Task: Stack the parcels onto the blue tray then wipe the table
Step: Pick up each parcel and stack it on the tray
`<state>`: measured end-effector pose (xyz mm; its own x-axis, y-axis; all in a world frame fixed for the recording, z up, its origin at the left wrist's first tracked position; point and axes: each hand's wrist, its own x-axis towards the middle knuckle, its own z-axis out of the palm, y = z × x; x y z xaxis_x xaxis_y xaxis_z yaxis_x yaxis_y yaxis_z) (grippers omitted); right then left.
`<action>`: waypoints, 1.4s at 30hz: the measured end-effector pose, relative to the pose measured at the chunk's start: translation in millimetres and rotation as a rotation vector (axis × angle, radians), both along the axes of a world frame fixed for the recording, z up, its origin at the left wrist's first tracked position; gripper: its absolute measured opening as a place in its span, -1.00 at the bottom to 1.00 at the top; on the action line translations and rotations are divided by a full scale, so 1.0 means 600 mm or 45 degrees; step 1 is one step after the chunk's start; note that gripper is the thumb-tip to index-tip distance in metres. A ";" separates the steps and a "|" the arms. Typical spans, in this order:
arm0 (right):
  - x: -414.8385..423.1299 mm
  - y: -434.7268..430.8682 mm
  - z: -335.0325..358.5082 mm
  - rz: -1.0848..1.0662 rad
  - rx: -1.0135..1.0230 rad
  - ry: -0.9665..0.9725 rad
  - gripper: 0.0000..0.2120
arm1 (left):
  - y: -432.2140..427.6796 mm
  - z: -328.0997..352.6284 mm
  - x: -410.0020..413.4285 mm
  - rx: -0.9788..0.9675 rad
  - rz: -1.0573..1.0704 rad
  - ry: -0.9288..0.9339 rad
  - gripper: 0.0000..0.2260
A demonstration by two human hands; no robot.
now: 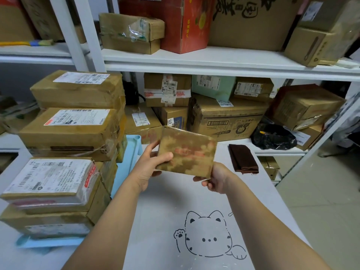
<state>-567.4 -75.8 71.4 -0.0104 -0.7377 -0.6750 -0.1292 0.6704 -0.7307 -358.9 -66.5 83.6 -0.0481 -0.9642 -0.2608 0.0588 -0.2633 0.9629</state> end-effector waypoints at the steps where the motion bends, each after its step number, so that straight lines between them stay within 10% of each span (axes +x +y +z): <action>1: 0.000 -0.002 0.002 -0.015 -0.021 -0.009 -0.72 | -0.001 -0.001 0.000 0.038 0.048 0.024 -0.33; 5: -0.005 -0.011 0.009 -0.139 -0.124 -0.126 -0.73 | -0.003 -0.005 0.000 0.249 0.162 0.100 -0.62; 25: -0.004 0.000 0.005 0.048 -0.397 -0.649 -0.58 | 0.027 -0.060 -0.035 0.723 0.168 0.829 -0.43; 37: -0.036 -0.003 0.000 0.034 -0.447 -0.560 -0.61 | 0.001 -0.046 -0.078 0.239 0.707 -0.262 -0.89; 42: -0.043 -0.001 -0.011 0.032 -0.438 -0.561 -0.62 | -0.012 -0.028 -0.090 0.161 0.633 -0.250 -0.79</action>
